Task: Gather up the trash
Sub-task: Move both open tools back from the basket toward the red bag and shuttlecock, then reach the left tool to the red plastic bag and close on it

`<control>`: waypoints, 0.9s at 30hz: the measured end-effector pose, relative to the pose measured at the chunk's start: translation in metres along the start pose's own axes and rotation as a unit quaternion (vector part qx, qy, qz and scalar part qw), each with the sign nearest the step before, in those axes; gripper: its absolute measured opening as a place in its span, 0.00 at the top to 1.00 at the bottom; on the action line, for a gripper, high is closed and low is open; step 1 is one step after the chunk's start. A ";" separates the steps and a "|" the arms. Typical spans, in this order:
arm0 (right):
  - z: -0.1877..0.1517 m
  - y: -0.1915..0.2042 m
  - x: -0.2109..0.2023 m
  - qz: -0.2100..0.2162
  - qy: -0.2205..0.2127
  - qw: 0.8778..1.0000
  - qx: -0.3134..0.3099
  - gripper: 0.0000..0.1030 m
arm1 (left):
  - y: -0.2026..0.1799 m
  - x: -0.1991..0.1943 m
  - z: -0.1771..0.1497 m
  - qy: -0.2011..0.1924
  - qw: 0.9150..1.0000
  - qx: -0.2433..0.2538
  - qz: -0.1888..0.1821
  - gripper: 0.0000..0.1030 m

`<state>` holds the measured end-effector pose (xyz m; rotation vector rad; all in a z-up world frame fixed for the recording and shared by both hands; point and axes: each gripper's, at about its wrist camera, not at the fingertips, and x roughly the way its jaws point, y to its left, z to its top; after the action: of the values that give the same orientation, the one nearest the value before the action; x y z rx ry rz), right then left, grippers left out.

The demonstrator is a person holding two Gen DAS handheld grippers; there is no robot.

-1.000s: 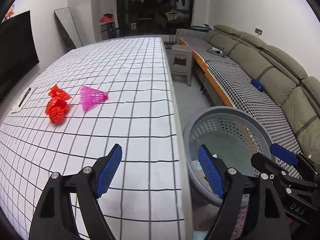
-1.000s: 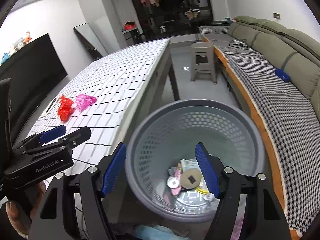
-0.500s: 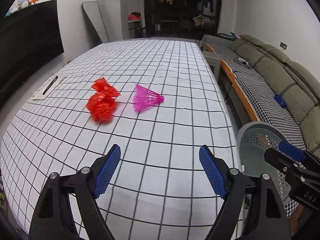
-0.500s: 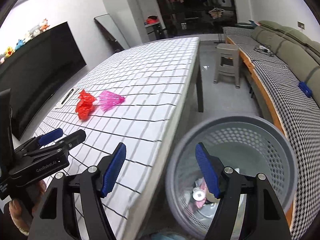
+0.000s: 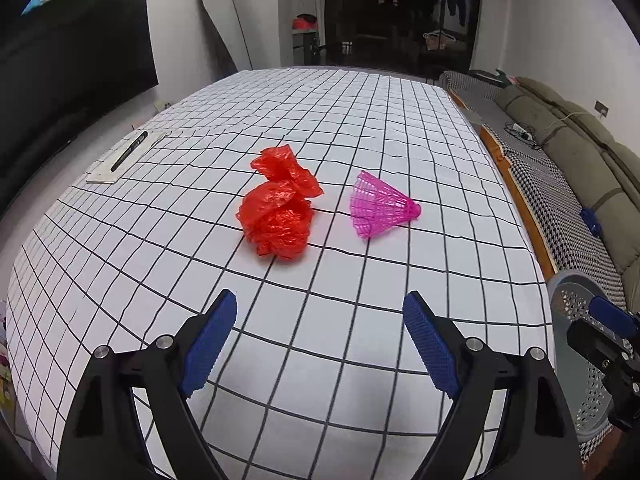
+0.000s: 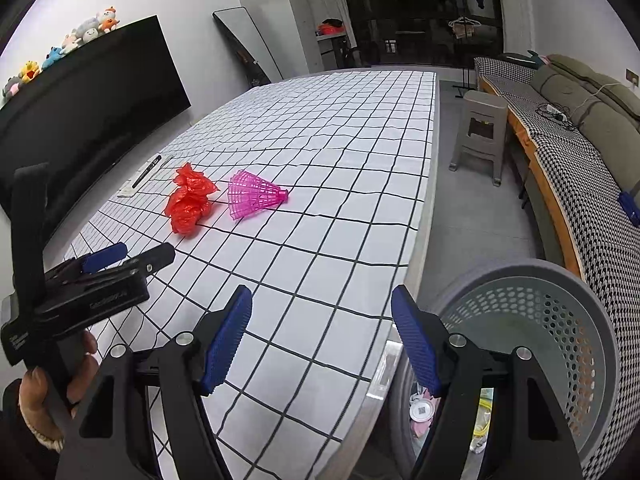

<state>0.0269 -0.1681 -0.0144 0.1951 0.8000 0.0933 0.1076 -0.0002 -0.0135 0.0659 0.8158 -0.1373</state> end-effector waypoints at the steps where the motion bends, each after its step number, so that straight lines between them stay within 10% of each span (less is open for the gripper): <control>1: 0.000 0.002 0.002 -0.001 0.001 1.000 -0.002 0.33 | 0.004 0.003 0.003 0.000 1.000 -0.001 0.003 0.19; 27: 0.006 0.009 0.040 -0.024 0.037 0.999 -0.018 0.33 | 0.039 0.103 0.056 0.043 0.999 -0.004 0.020 0.20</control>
<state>0.0588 -0.1541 -0.0367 0.1383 0.8755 0.0707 0.2232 0.0217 -0.0497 0.0818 0.9010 -0.0943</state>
